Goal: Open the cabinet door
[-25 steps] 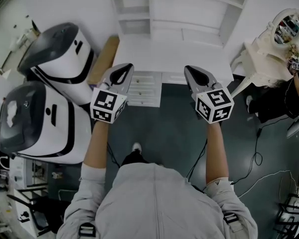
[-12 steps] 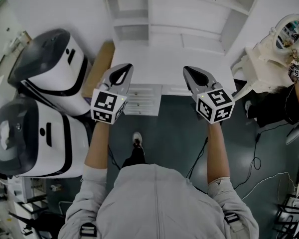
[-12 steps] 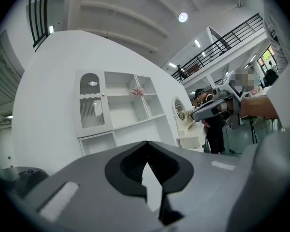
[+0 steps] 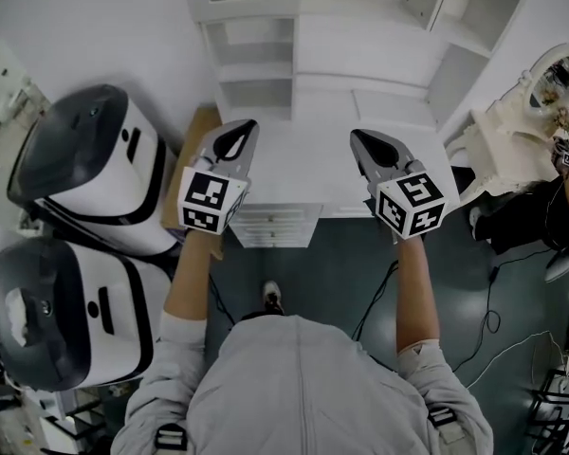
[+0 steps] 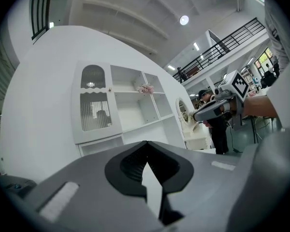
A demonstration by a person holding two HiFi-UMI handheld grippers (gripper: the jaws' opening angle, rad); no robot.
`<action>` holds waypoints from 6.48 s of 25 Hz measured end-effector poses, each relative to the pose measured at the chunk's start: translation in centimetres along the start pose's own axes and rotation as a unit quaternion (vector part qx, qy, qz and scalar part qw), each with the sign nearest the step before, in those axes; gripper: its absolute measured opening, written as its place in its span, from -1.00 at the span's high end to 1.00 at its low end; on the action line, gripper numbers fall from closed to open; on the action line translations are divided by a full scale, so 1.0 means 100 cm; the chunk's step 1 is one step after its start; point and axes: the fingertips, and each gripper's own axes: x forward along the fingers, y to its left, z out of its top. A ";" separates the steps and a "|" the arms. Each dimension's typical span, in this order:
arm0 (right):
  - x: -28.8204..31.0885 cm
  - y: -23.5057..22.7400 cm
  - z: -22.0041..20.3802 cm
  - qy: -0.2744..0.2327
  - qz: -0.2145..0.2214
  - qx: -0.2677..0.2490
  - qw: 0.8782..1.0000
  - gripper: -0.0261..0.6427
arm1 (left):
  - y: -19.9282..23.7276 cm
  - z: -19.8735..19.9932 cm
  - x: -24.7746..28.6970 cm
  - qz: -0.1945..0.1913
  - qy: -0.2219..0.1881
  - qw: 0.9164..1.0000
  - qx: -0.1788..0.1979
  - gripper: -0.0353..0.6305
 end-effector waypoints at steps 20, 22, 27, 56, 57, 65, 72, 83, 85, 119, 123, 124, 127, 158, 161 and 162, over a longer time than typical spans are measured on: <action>0.143 -0.058 0.041 -0.009 -0.029 -0.010 0.999 0.91 | 0.116 -0.009 0.103 -0.016 -0.029 0.999 0.002 0.84; 0.152 -0.064 0.046 -0.009 -0.024 -0.015 1.000 0.91 | 0.124 -0.006 0.113 -0.012 -0.033 0.999 -0.002 0.84; 0.176 -0.084 0.061 -0.020 -0.012 -0.019 1.000 0.88 | 0.142 0.010 0.137 0.003 -0.049 0.999 0.009 0.81; 0.343 -0.194 0.156 -0.070 0.110 0.003 0.992 0.43 | 0.251 0.244 0.301 0.128 -0.179 0.957 0.191 0.47; 0.344 -0.194 0.158 -0.070 0.110 0.000 0.991 0.43 | 0.253 0.251 0.303 0.129 -0.184 0.955 0.194 0.46; 0.349 -0.195 0.167 -0.066 0.113 -0.010 0.991 0.43 | 0.251 0.281 0.323 0.133 -0.199 0.942 0.234 0.43; 0.348 -0.196 0.162 -0.049 0.110 -0.010 0.993 0.43 | 0.256 0.292 0.327 0.152 -0.219 0.938 0.223 0.60; 0.356 -0.184 0.158 -0.026 0.112 0.006 0.993 0.44 | 0.250 0.294 0.311 0.142 -0.240 0.942 0.185 0.61; 0.355 -0.181 0.156 -0.025 0.116 0.014 0.993 0.54 | 0.248 0.297 0.307 0.142 -0.245 0.941 0.184 0.61; 0.262 -0.068 0.155 -0.027 0.040 0.004 0.999 0.69 | 0.213 0.305 0.180 0.057 -0.270 0.950 0.146 0.61; 0.250 -0.029 0.157 -0.030 0.033 -0.002 0.999 0.71 | 0.218 0.303 0.145 0.048 -0.286 0.948 0.132 0.60; 0.247 -0.019 0.158 -0.031 0.033 -0.002 0.999 0.71 | 0.220 0.303 0.136 0.045 -0.291 0.947 0.129 0.59; 0.242 0.014 0.163 -0.039 0.036 -0.008 0.999 0.70 | 0.227 0.301 0.105 0.035 -0.309 0.942 0.128 0.57; 0.291 0.183 0.190 -0.053 0.103 -0.065 0.991 0.69 | 0.326 0.252 -0.032 0.028 -0.289 0.950 0.119 0.56; 0.271 0.166 0.193 -0.065 0.100 -0.060 0.991 0.70 | 0.320 0.239 -0.033 0.046 -0.256 0.957 0.131 0.59; 0.264 0.158 0.194 -0.069 0.095 -0.058 0.991 0.71 | 0.319 0.237 -0.035 0.051 -0.251 0.958 0.126 0.61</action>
